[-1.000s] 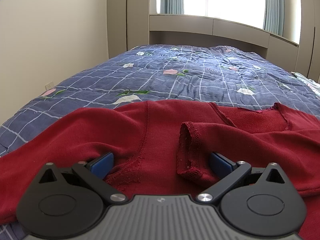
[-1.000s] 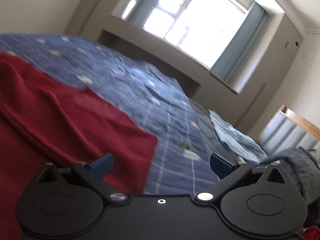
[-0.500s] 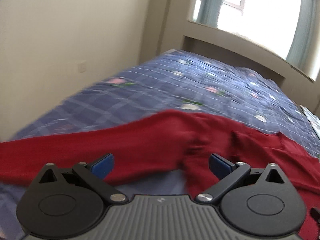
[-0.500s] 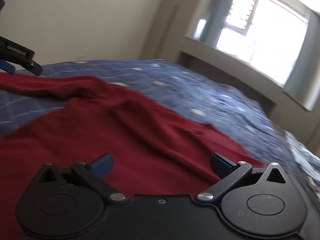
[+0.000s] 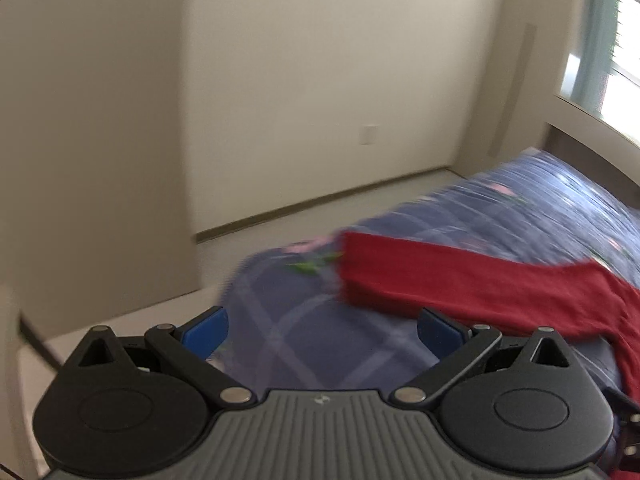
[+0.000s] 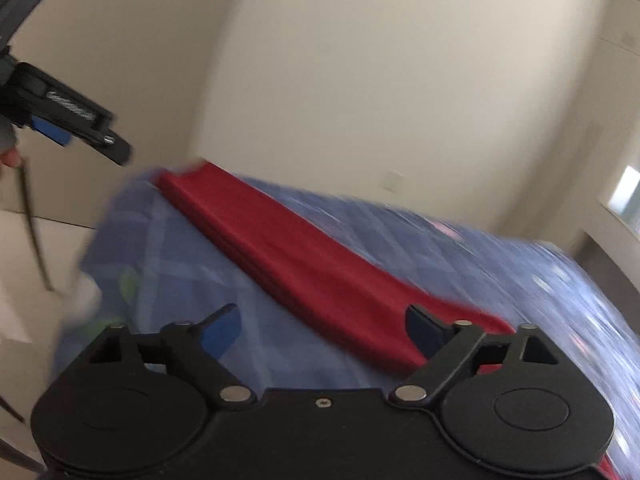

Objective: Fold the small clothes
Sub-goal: 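Move the right gripper to the other sleeve cuff and grasp it, then lift the held sleeve with the right gripper over the sweater body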

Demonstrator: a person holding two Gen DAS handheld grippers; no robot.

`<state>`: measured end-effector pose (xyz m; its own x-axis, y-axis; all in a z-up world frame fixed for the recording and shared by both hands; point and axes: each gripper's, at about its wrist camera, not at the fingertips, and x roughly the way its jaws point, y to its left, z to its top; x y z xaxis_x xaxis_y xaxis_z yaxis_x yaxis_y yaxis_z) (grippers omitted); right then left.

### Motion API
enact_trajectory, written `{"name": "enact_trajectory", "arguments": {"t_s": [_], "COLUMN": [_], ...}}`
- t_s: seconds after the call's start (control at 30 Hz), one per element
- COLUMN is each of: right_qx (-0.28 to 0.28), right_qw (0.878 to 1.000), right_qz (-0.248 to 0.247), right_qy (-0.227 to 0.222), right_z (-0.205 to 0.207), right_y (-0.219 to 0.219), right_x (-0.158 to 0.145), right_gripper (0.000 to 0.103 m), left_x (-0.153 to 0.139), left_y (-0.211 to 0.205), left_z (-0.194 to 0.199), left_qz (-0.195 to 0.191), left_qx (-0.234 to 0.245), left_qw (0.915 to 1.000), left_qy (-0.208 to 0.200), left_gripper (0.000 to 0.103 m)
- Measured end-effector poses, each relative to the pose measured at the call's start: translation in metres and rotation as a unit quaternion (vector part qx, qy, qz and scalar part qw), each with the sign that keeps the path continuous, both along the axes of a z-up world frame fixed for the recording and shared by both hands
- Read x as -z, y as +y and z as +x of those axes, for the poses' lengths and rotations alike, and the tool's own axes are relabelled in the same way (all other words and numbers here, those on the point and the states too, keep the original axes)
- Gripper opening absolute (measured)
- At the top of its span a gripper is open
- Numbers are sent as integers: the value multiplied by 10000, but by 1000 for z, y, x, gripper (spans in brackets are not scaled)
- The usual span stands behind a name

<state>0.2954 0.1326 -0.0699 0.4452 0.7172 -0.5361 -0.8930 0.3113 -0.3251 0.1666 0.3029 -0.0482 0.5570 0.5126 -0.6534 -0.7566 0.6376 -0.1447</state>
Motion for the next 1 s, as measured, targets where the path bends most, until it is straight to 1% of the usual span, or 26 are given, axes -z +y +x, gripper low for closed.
{"name": "enact_trajectory", "arguments": {"t_s": [0.03, 0.07, 0.13, 0.2, 0.27, 0.3, 0.33, 0.37, 0.4, 0.43, 0.5, 0.53, 0.6, 0.63, 0.7, 0.8, 0.87, 0.93, 0.97, 1.0], "right_qx": [-290, -520, -956, -1330, -1537, -1584, -1576, -1540, -1476, -1361, -1100, -966, -694, -565, -364, -97, 86, 223, 302, 361], "right_qw": [9996, 9986, 9953, 9907, 9873, 9863, 9861, 9862, 9863, 9866, 9870, 9869, 9858, 9849, 9836, 9837, 9843, 9851, 9845, 9834], "right_qz": [-1, -11, -61, -141, -240, -271, -297, -309, -305, -268, -60, 77, 375, 534, 789, 1080, 1228, 1345, 1411, 1471], "right_qy": [31, 54, 134, 248, 327, 371, 432, 527, 676, 864, 1173, 1293, 1485, 1550, 1581, 1434, 1264, 1053, 1000, 1004], "right_z": [-4, -7, -15, -20, -22, -22, -20, -17, -12, -5, 12, 21, 47, 60, 85, 122, 142, 159, 167, 173], "right_y": [19, 34, 65, 89, 108, 116, 124, 130, 135, 140, 141, 139, 131, 126, 114, 94, 80, 66, 59, 53], "right_x": [1, 2, 3, 5, 7, 8, 8, 8, 6, 2, -11, -22, -52, -72, -111, -175, -213, -243, -256, -265], "right_gripper": [78, 75, 61, 55, 51, 45, 34, 28, 11, 5, 4, 4, 4, 4, 4, 4, 4, 4, 4, 4], "left_x": [1, 1, 2, 0, -3, -4, -4, -4, -4, -4, -5, -5, -5, -6, -6, -7, -12, -19, -22, -25], "left_y": [8, 19, 34, 46, 54, 58, 64, 68, 71, 72, 73, 71, 66, 63, 56, 37, 20, 3, -8, -16], "left_z": [-7, -13, -25, -37, -48, -54, -59, -62, -66, -68, -72, -72, -71, -69, -57, -29, -3, 24, 42, 55], "left_qz": [-64, -149, -213, -199, -184, -194, -221, -251, -286, -302, -310, -304, -255, -231, -173, -139, -96, -35, 12, 43], "left_qx": [-133, -296, -510, -752, -981, -1106, -1211, -1292, -1365, -1406, -1449, -1445, -1375, -1330, -1141, -548, -31, 500, 851, 1100], "left_qw": [9999, 9994, 9985, 9970, 9950, 9936, 9922, 9911, 9899, 9892, 9886, 9887, 9898, 9904, 9927, 9973, 9977, 9948, 9910, 9875], "left_qy": [-14, -32, -47, -61, -101, -140, -174, -202, -239, -271, -268, -261, -284, -303, -352, -478, -666, -882, -1031, -1132], "left_gripper": [103, 103, 102, 102, 102, 102, 102, 102, 102, 102, 102, 102, 102, 102, 102, 102, 103, 103, 103, 103]}}
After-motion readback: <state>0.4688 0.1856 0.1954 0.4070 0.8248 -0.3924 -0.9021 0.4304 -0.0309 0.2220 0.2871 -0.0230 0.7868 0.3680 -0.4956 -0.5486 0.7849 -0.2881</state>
